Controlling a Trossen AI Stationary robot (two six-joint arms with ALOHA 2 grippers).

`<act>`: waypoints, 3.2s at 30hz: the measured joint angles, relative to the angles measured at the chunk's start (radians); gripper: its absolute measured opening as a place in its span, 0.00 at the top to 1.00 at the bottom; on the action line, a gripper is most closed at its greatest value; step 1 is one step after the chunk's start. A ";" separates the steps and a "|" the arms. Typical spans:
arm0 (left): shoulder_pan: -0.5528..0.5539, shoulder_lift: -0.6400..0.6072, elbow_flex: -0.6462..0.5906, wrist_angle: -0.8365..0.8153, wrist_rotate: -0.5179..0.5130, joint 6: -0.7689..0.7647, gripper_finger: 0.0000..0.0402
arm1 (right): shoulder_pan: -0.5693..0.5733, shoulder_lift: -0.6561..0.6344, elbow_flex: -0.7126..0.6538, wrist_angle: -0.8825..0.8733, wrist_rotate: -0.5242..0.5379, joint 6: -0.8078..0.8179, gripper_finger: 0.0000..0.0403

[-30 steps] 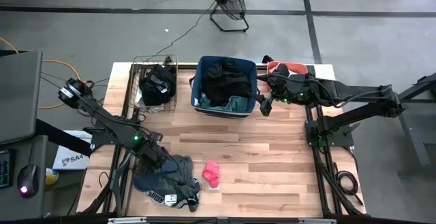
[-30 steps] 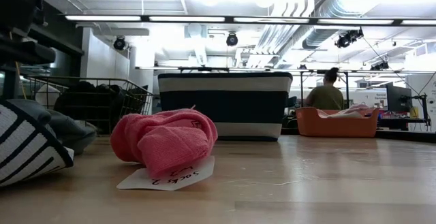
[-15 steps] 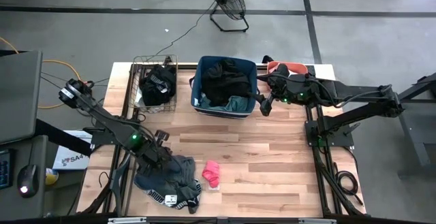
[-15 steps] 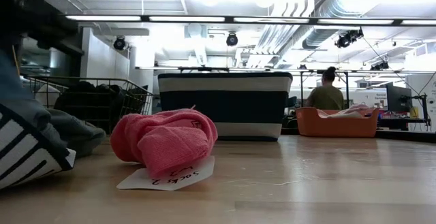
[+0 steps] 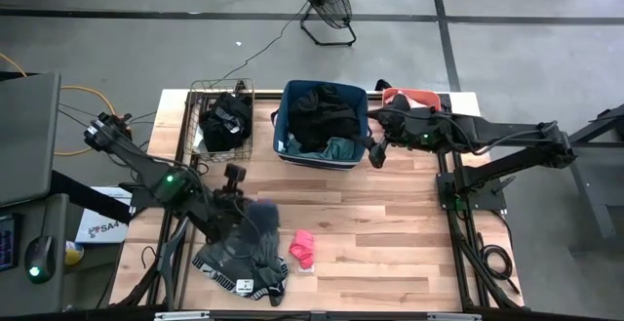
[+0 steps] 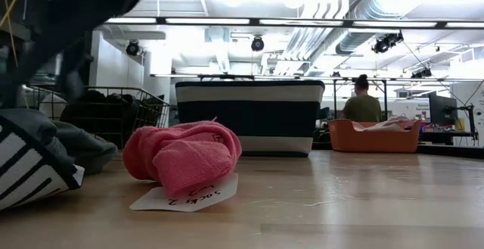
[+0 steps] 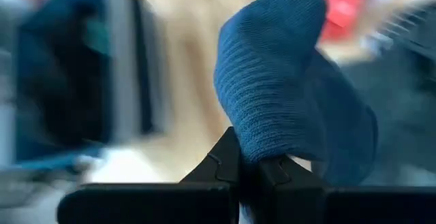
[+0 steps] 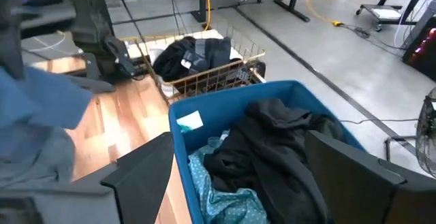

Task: Pick & Place Cloths
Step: Put the blue sock into the orange bin

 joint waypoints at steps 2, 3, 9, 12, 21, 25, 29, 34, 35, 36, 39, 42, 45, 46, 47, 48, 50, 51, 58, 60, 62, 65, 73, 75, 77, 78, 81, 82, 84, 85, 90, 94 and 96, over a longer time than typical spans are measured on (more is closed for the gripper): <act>0.001 -0.001 0.019 0.029 -0.117 0.057 1.00 | 0.000 0.023 0.000 0.008 -0.020 -0.001 0.20; 0.002 -0.001 0.025 0.048 -0.174 0.085 1.00 | 0.000 0.032 0.000 0.012 -0.028 -0.007 0.20; 0.087 0.000 0.032 0.192 -0.337 0.218 1.00 | 0.013 0.117 0.000 0.074 -0.105 -0.084 0.20; 0.165 0.000 0.032 0.266 -0.336 0.258 1.00 | 0.043 0.156 0.000 0.145 -0.107 -0.165 0.20; 0.401 0.005 0.032 0.486 -0.131 0.363 1.00 | 0.142 0.206 0.000 0.293 -0.108 -0.407 0.20; 0.480 0.011 0.032 0.570 0.025 0.386 1.00 | 0.151 0.206 0.000 0.337 -0.107 -0.439 0.20; 0.516 0.031 0.031 0.645 0.125 0.429 1.00 | 0.138 0.206 0.000 0.381 -0.103 -0.440 0.20; 0.538 0.071 0.031 0.714 0.161 0.464 1.00 | 0.105 0.208 0.001 0.403 -0.183 -0.430 0.20; 0.538 0.077 0.032 0.733 0.167 0.466 1.00 | 0.098 0.213 0.001 0.402 -0.201 -0.418 0.20; 0.538 0.079 0.031 0.730 0.169 0.468 1.00 | 0.090 0.221 0.001 0.402 -0.219 -0.411 0.20; 0.537 0.095 0.035 0.788 0.181 0.484 1.00 | 0.074 0.244 0.002 0.374 -0.263 -0.381 0.20; 0.537 0.101 0.030 0.793 0.195 0.495 1.00 | 0.060 0.279 0.002 0.362 -0.289 -0.364 0.20; 0.537 0.105 0.031 0.816 0.198 0.495 1.00 | 0.060 0.311 0.002 0.356 -0.289 -0.358 0.20; 0.537 0.105 0.031 0.817 0.198 0.495 1.00 | 0.061 0.315 0.002 0.344 -0.283 -0.358 0.21; 0.537 0.106 0.031 0.817 0.198 0.495 1.00 | 0.061 0.322 0.002 0.342 -0.281 -0.353 0.22; 0.537 0.106 0.031 0.816 0.197 0.495 1.00 | 0.061 0.325 0.002 0.346 -0.282 -0.349 0.24; 0.537 0.106 0.031 0.815 0.197 0.495 1.00 | 0.061 0.326 0.002 0.329 -0.281 -0.338 0.29; 0.537 0.106 0.031 0.814 0.197 0.495 1.00 | 0.061 0.326 0.002 0.326 -0.281 -0.336 0.33; 0.537 0.106 0.031 0.804 0.197 0.495 0.99 | 0.061 0.326 0.002 0.298 -0.279 -0.334 0.78; 0.537 0.106 0.031 0.795 0.197 0.494 0.99 | 0.061 0.326 0.002 0.295 -0.278 -0.334 0.92; 0.537 0.106 0.031 0.786 0.197 0.494 0.99 | 0.061 0.326 0.002 0.292 -0.269 -0.335 0.97; 0.537 0.106 0.031 0.787 0.194 0.495 0.99 | 0.061 0.326 0.002 0.291 -0.222 -0.320 0.98; 0.537 0.100 0.031 0.787 0.191 0.499 0.78 | 0.061 0.326 0.002 0.290 -0.191 -0.290 0.99; 0.537 0.097 0.031 0.792 0.191 0.515 0.68 | 0.061 0.322 0.002 0.281 -0.164 -0.279 0.99; 0.537 0.085 0.031 0.782 0.185 0.522 0.57 | 0.061 0.313 0.002 0.255 -0.132 -0.266 0.99; 0.537 0.079 0.031 0.780 0.176 0.523 0.52 | 0.060 0.309 0.002 0.251 -0.114 -0.258 0.99; 0.537 0.051 0.032 0.786 0.142 0.523 0.40 | 0.059 0.280 -0.001 0.206 -0.052 -0.230 0.99; 0.537 0.039 0.032 0.784 0.135 0.520 0.36 | 0.059 0.268 -0.001 0.206 -0.031 -0.224 0.99; 0.537 0.021 0.032 0.790 0.118 0.489 0.31 | 0.059 0.233 0.000 0.177 0.020 -0.205 0.99; 0.537 0.010 0.032 0.785 0.114 0.470 0.29 | 0.059 0.220 0.000 0.173 0.051 -0.196 0.99; 0.537 -0.025 0.032 0.743 0.101 0.386 0.26 | 0.053 0.124 0.001 0.073 0.226 -0.138 0.99; 0.537 -0.027 0.032 0.712 0.099 0.344 0.26 | 0.031 0.059 0.002 -0.048 0.371 -0.048 0.99; 0.537 -0.027 0.032 0.701 0.098 0.337 0.26 | 0.013 0.036 0.002 -0.124 0.433 0.003 0.99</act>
